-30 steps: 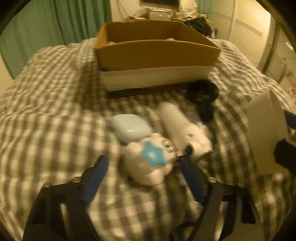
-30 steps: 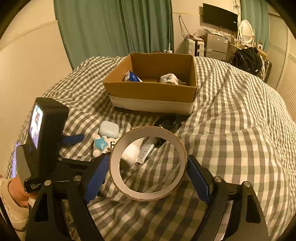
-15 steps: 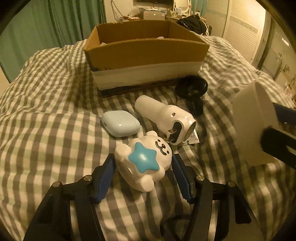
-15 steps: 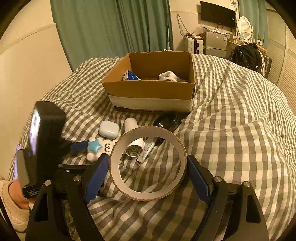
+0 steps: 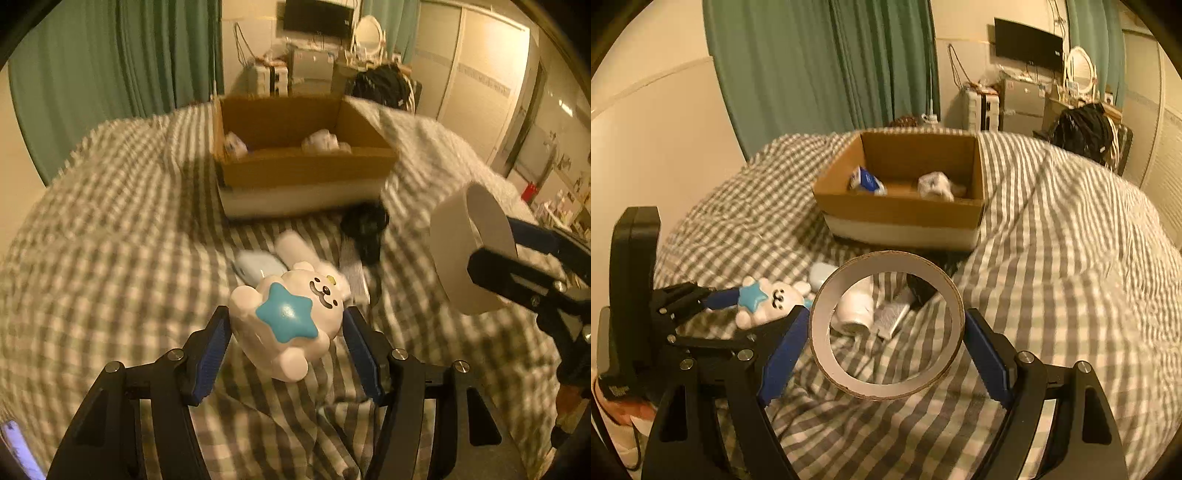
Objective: Organize objects
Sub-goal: 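Lower the toy into the box with the left tool while the right tool drops the tape roll in, then move the left tool to the white bottle and grasp it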
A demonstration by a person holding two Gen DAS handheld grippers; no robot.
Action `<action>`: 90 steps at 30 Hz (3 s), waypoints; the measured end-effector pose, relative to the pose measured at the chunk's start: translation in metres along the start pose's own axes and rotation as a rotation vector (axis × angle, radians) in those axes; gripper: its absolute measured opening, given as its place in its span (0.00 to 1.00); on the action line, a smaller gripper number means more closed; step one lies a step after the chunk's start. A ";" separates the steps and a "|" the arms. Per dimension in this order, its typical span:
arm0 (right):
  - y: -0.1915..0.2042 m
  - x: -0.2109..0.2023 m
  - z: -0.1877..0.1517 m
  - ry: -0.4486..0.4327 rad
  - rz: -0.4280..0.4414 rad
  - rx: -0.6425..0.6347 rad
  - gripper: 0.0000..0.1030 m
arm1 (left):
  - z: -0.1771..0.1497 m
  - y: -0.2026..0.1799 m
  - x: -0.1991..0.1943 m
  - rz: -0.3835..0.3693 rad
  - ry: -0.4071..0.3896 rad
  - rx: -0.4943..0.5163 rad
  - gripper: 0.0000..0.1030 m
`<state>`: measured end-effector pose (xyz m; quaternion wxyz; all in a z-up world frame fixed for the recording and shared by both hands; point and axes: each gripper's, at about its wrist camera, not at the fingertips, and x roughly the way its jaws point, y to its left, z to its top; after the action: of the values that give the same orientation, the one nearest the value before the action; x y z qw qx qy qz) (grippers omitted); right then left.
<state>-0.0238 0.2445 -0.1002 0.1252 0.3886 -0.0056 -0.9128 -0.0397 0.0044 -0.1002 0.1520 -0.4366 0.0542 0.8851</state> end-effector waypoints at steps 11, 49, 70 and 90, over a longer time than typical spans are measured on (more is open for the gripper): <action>0.001 -0.036 0.095 -0.158 -0.011 -0.056 0.81 | 0.099 0.021 -0.039 0.034 -0.186 -0.004 0.61; -0.076 0.186 0.193 -0.013 0.008 0.002 0.81 | 0.203 0.032 0.149 0.044 -0.130 0.124 0.61; -0.064 0.110 0.190 -0.156 -0.020 0.065 0.92 | 0.183 0.038 0.095 0.019 -0.225 0.032 0.90; -0.013 -0.060 0.145 -0.268 -0.057 0.012 0.92 | 0.137 0.034 -0.046 0.059 -0.316 -0.060 0.94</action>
<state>-0.0895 0.2589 0.0423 0.0950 0.2641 -0.0168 -0.9597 -0.1277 -0.0067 0.0193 0.1192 -0.2942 0.0158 0.9481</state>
